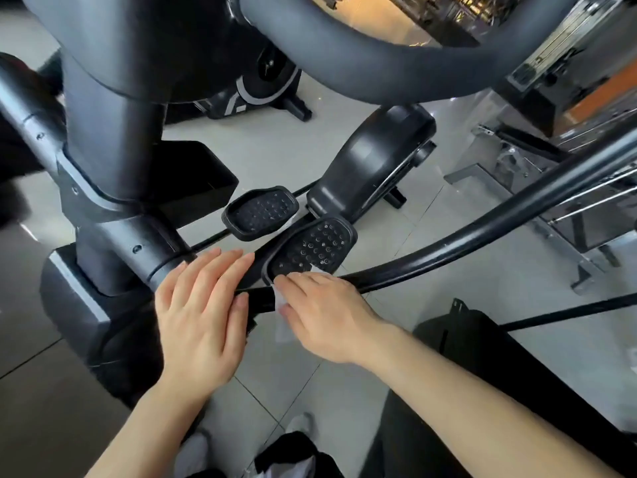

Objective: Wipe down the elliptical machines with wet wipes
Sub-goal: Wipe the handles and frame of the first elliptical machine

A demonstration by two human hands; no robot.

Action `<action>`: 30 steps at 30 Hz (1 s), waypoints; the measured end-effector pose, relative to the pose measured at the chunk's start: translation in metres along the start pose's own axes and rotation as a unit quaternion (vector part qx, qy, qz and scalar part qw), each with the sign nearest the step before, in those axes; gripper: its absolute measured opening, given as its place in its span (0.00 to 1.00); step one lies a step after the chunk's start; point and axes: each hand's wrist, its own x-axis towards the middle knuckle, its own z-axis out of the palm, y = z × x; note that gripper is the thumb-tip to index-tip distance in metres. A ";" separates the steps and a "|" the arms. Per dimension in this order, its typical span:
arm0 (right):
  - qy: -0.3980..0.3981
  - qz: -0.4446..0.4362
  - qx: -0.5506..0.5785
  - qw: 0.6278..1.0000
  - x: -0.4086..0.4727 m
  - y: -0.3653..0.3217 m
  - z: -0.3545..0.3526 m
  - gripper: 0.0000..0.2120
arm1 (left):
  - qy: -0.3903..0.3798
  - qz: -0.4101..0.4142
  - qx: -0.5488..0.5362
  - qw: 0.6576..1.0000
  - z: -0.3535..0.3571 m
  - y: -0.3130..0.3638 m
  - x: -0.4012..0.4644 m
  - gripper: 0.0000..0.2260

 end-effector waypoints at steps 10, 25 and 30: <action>-0.044 0.034 -0.256 0.965 -0.053 0.112 -0.035 0.23 | -0.123 0.058 0.069 0.988 0.022 0.048 0.011 0.20; -0.095 0.083 -0.525 0.841 -0.083 0.149 -0.150 0.10 | -0.168 0.096 0.069 0.979 0.098 0.079 0.031 0.32; -0.099 0.158 -0.607 0.772 -0.096 0.137 -0.204 0.24 | -0.168 0.092 0.056 0.980 0.098 0.080 0.030 0.33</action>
